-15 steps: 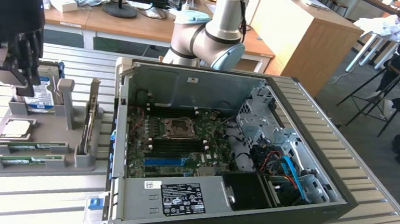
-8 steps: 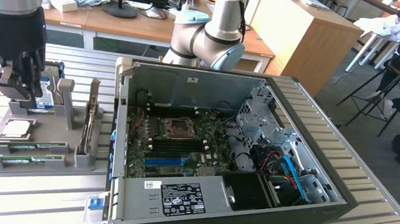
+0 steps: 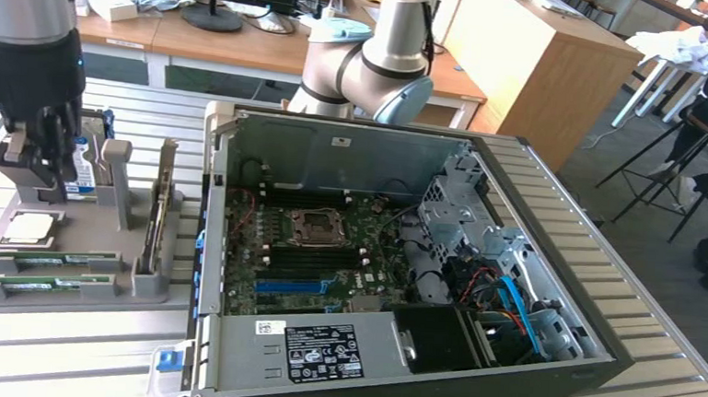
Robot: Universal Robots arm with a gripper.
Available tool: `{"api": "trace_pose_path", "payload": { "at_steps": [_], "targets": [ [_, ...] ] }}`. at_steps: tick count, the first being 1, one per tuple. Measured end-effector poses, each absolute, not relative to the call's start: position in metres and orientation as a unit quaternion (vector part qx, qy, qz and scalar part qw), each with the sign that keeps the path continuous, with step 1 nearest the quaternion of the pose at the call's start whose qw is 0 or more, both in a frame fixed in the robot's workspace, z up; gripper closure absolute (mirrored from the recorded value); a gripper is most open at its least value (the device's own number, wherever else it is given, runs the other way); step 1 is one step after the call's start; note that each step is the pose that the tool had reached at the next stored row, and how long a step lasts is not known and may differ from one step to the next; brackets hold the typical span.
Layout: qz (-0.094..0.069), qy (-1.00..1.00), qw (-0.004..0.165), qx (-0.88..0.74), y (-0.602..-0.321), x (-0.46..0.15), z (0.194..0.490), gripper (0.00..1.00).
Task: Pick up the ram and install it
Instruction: 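Pick up the ram and move it above insertion slot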
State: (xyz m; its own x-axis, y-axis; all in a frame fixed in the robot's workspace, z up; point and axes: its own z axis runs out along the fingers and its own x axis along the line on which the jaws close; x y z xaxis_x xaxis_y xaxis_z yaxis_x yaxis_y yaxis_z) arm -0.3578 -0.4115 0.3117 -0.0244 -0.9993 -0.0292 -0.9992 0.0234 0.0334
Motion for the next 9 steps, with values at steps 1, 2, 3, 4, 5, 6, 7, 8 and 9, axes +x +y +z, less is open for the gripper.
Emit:
{"api": "trace_pose_path", "payload": {
  "at_steps": [1, 2, 3, 4, 5, 6, 7, 8, 9],
  "targets": [
    [-0.022, -0.715, 0.001, 0.698, -0.412, -0.358, 0.310, 0.63],
    [-0.022, -0.715, 0.001, 0.699, -0.412, -0.358, 0.309, 0.63],
    [-0.022, -0.715, 0.001, 0.699, -0.412, -0.358, 0.308, 0.63],
    [-0.022, -0.715, 0.001, 0.699, -0.412, -0.358, 0.307, 0.63],
    [-0.022, -0.715, 0.001, 0.699, -0.412, -0.358, 0.305, 0.63],
    [-0.022, -0.715, 0.001, 0.699, -0.412, -0.358, 0.304, 0.63],
    [-0.022, -0.715, 0.001, 0.699, -0.412, -0.358, 0.303, 0.63],
    [-0.022, -0.715, 0.001, 0.699, -0.412, -0.358, 0.302, 0.63],
    [-0.022, -0.715, 0.001, 0.699, -0.412, -0.358, 0.300, 0.63]
  ]
}}
